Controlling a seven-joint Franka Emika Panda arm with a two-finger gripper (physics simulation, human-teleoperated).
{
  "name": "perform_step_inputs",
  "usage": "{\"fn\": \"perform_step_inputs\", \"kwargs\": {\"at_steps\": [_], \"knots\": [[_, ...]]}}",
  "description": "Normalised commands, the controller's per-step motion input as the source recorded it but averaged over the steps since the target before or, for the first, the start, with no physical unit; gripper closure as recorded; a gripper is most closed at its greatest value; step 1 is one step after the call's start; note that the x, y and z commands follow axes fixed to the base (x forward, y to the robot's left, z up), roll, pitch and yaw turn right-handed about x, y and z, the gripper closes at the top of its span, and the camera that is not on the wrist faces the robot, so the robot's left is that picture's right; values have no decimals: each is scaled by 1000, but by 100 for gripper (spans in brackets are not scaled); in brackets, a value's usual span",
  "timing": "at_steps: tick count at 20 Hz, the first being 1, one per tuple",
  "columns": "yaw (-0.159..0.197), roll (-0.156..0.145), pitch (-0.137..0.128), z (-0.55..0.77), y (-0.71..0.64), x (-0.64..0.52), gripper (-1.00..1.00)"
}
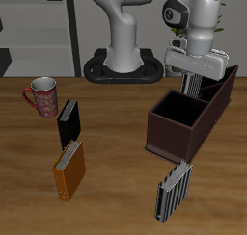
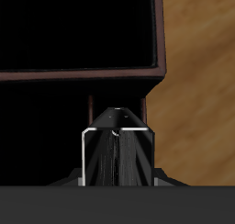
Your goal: Place the right striped book into the left desk caddy's front compartment
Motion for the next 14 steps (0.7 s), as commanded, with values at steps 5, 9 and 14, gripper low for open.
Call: {"fn": "perform_step_inputs", "kwargs": {"at_steps": [5, 9, 14], "knots": [[-7, -7, 31, -156, 3, 45, 100], [-12, -5, 51, -188, -1, 104, 100], [-2, -12, 37, -146, -37, 135, 100]]}}
